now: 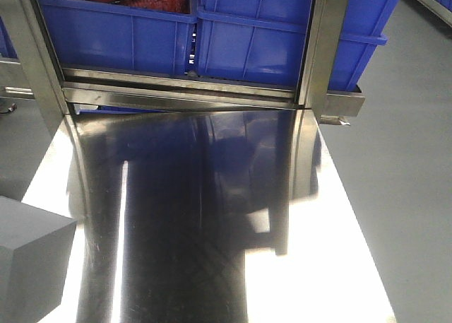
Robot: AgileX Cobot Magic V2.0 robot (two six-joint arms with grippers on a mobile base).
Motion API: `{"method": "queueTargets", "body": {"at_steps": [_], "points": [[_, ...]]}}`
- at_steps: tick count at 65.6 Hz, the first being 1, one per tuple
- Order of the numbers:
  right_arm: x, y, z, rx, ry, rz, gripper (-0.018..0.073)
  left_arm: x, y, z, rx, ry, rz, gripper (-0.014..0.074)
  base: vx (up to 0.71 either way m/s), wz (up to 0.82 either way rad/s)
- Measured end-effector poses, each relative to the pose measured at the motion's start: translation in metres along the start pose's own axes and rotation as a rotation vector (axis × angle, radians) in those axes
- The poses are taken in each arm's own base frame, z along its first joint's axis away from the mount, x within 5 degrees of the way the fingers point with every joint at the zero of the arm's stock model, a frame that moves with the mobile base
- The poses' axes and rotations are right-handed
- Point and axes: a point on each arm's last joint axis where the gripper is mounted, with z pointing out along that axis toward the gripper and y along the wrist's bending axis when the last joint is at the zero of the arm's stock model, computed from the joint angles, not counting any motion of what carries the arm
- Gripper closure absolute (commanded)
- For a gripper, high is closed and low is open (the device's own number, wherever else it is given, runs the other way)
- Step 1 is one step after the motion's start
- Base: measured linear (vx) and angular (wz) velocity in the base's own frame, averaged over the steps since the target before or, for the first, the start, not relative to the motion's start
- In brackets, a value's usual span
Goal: Sort gray base to blue bin
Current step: 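Lift the gray block with the left gripper toward the robot, then drive away from the table holding the block in the left gripper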
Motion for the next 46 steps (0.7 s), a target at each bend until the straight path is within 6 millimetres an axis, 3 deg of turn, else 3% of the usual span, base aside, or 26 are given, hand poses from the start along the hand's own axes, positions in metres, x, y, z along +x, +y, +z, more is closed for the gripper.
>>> {"method": "queueTargets", "body": {"at_steps": [46], "points": [[0.0000, 0.0000, 0.0000, 0.000, 0.000, 0.000, 0.0568, 0.0000, 0.0000, 0.0000, 0.000, 0.000, 0.001, 0.0602, -0.01, -0.06]]}}
